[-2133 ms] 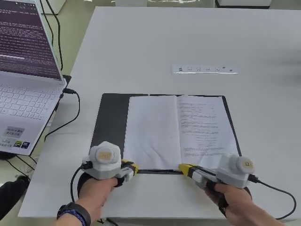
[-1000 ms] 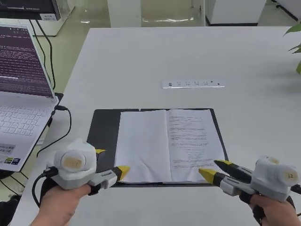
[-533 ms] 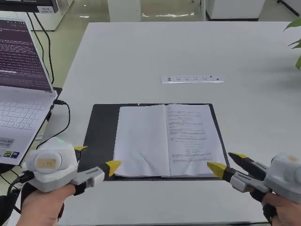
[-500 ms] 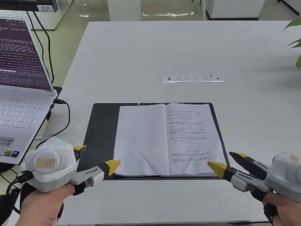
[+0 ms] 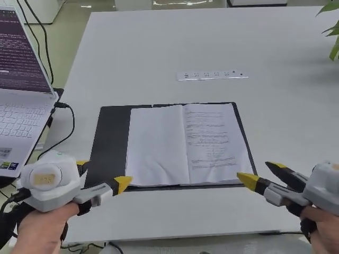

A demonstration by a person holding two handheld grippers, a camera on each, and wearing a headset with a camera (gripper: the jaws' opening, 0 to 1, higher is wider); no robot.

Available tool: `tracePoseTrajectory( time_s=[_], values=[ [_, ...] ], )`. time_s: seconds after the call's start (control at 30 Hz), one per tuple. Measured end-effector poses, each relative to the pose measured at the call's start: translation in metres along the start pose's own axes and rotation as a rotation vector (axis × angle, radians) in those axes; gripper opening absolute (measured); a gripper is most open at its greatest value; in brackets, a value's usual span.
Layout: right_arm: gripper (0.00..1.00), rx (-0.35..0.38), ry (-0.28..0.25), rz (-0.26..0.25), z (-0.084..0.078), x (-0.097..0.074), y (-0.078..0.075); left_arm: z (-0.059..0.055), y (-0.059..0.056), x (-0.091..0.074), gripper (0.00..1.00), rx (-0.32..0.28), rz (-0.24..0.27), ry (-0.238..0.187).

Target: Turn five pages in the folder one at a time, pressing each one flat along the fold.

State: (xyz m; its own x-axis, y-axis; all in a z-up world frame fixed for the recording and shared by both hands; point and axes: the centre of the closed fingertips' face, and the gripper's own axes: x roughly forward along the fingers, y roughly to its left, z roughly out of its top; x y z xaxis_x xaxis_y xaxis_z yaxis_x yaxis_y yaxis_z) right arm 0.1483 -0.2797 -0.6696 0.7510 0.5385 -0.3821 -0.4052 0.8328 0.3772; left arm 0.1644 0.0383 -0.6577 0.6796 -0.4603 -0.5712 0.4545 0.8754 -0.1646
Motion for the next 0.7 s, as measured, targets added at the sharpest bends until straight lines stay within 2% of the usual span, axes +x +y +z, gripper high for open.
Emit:
tracePoseTrajectory(
  time_s=[0.2,0.4,0.5,0.7],
  values=[
    [0.72,-0.009,0.016,-0.001,-0.005,-0.002,0.001,0.007,-0.012,0.012,0.69,0.015,-0.028,0.002],
    [0.73,-0.01,0.019,-0.004,-0.006,-0.004,0.001,0.011,-0.035,0.026,0.69,0.039,-0.079,0.018],
    [0.74,-0.007,0.02,-0.006,-0.008,-0.005,0.0,0.014,-0.041,0.032,0.68,0.05,-0.099,0.023],
    [0.76,0.001,0.029,-0.002,-0.013,-0.006,0.002,0.016,-0.065,0.054,0.68,0.116,-0.155,0.059]
  ],
)
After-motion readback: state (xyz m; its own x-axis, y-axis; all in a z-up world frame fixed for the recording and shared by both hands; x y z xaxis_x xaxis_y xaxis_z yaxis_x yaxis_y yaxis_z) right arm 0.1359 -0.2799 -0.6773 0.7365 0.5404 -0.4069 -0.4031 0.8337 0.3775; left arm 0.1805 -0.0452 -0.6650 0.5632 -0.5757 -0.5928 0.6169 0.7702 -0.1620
